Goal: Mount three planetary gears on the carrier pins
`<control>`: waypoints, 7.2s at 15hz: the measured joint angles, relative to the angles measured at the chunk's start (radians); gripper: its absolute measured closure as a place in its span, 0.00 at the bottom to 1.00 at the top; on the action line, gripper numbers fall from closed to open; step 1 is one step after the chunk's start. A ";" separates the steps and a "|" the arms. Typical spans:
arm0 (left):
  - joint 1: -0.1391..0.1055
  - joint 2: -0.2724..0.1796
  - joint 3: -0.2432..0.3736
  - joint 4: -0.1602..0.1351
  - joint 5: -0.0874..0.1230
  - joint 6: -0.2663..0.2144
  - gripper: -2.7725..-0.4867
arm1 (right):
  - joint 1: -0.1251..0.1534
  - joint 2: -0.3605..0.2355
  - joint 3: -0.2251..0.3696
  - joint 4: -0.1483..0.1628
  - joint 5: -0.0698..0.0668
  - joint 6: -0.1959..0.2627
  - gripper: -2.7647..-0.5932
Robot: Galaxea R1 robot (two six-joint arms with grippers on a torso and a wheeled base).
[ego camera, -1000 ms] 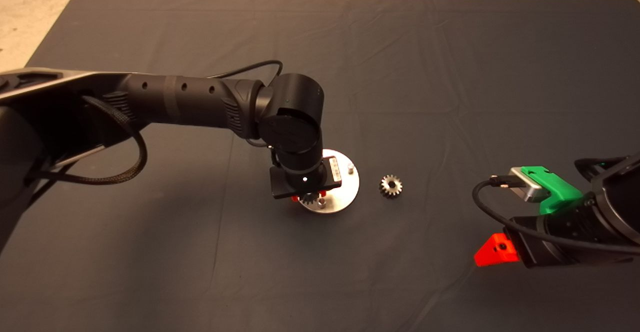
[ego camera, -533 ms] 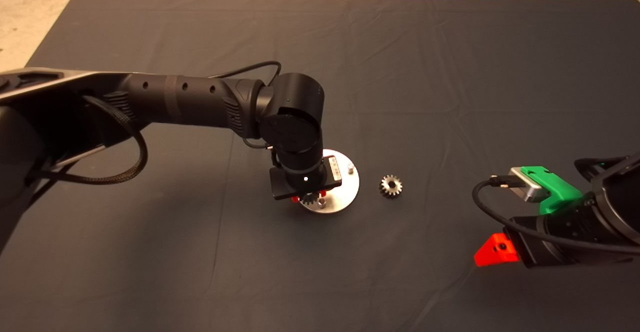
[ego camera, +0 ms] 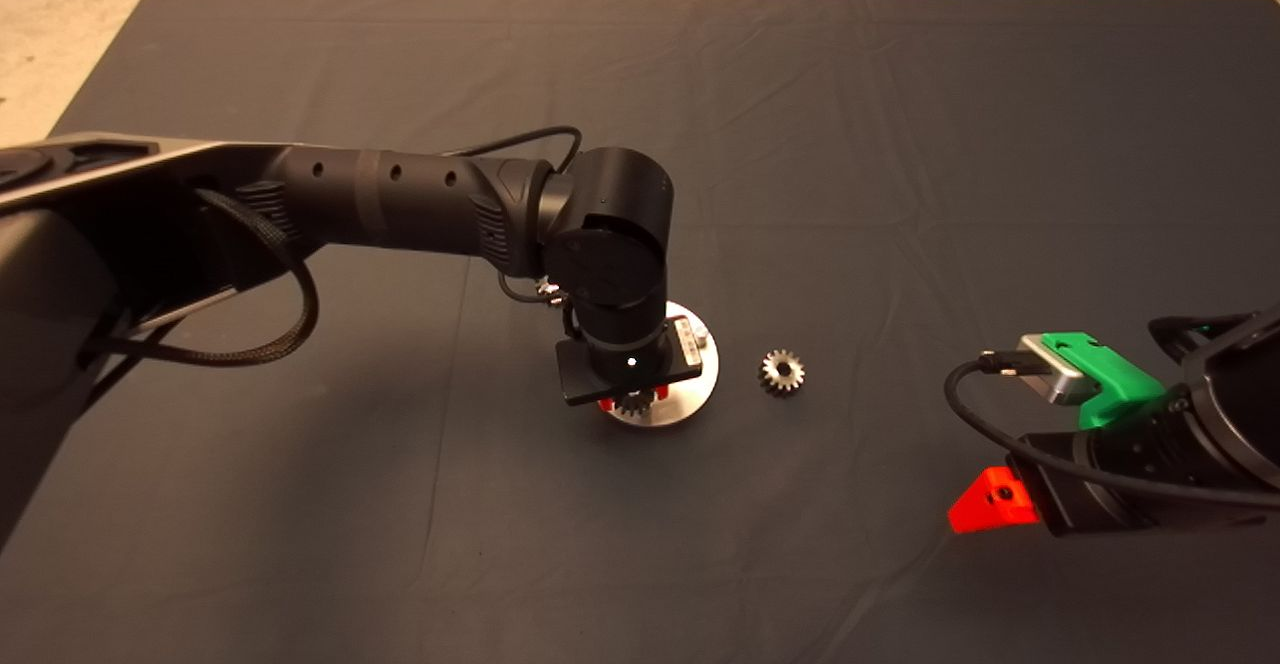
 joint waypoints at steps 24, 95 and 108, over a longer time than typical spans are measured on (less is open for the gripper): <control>0.001 0.016 -0.053 -0.035 0.004 -0.012 0.83 | 0.000 0.000 0.000 0.000 0.000 0.000 0.00; 0.009 0.019 -0.064 -0.029 -0.011 0.038 0.84 | -0.005 0.000 0.000 0.000 0.000 0.000 0.00; 0.009 0.019 -0.061 -0.030 -0.011 0.037 0.84 | -0.005 0.000 0.000 0.000 0.000 0.000 0.00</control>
